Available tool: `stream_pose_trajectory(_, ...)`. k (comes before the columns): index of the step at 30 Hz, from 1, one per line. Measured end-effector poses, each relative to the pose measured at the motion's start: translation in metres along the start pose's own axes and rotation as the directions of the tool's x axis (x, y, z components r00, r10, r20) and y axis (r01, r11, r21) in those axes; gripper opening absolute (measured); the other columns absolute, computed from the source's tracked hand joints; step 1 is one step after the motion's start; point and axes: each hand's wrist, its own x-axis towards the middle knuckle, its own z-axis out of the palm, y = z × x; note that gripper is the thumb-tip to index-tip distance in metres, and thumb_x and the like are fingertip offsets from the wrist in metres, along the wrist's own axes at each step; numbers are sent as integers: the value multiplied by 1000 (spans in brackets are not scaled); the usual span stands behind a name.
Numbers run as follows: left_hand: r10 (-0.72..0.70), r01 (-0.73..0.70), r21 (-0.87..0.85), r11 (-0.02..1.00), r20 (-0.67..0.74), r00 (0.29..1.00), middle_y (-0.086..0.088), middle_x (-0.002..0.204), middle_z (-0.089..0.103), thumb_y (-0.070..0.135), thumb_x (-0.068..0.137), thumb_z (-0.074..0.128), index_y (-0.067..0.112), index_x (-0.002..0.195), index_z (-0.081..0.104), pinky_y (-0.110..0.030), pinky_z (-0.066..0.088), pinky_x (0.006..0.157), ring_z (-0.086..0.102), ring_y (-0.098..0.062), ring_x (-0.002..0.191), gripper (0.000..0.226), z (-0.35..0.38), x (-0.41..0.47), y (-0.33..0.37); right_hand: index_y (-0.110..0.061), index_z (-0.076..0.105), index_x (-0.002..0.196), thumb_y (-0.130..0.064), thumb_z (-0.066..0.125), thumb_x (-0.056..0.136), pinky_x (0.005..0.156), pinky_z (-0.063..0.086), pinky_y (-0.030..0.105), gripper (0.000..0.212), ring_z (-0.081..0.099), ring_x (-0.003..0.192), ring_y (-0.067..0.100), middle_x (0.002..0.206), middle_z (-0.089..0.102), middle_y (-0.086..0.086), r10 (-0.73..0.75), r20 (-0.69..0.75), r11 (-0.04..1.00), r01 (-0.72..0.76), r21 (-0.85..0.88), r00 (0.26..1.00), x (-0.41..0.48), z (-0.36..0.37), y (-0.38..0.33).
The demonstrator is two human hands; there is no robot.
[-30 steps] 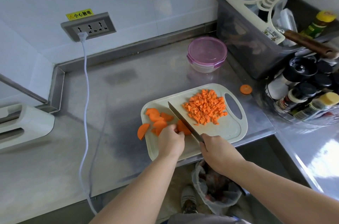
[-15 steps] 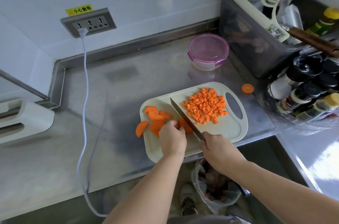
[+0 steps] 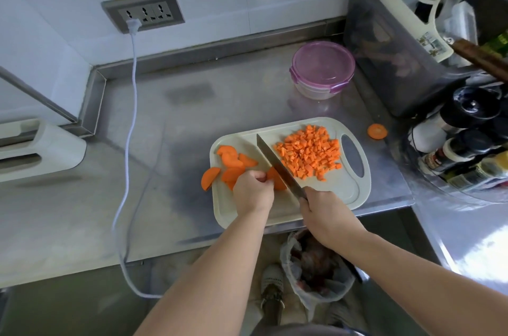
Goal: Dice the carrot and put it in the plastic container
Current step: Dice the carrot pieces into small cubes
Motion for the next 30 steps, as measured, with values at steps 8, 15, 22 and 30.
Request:
stream_pose_trajectory(8,-40,43,-95,995,29,999,-6,90,71,13,83,65,28,81,58,-45,56,84,69,-29,88,16,5,10,-9,-12,41,131,-11,38,99,65,48,36,32,64,85,32,96,64,11,-45,-22,988,41,-150,999,-10,-5,-16)
stream_pose_trajectory(15,36,-36,-5,999,24,999,-8,88,73,19,85,62,20,90,67,-34,52,76,67,-28,87,7,1,4,-4,-10,48,118,-16,31,100,69,45,37,25,62,89,32,98,62,11,-44,-24,986,40,-164,999,-14,1,-23)
stream_pose_trajectory(22,31,-31,-17,999,27,999,-6,91,73,19,84,65,16,97,69,-45,55,84,68,-26,87,14,2,5,-6,-10,49,114,-16,31,100,69,43,35,24,62,91,32,97,60,12,-29,-25,985,24,-170,999,-15,1,-25)
stream_pose_trajectory(30,61,-61,5,998,0,998,-6,98,72,17,86,64,13,103,69,-44,54,87,67,-25,92,19,4,5,-6,-10,47,121,-12,33,99,66,41,33,26,57,75,25,83,43,3,-15,17,975,18,-222,1000,-12,3,-25)
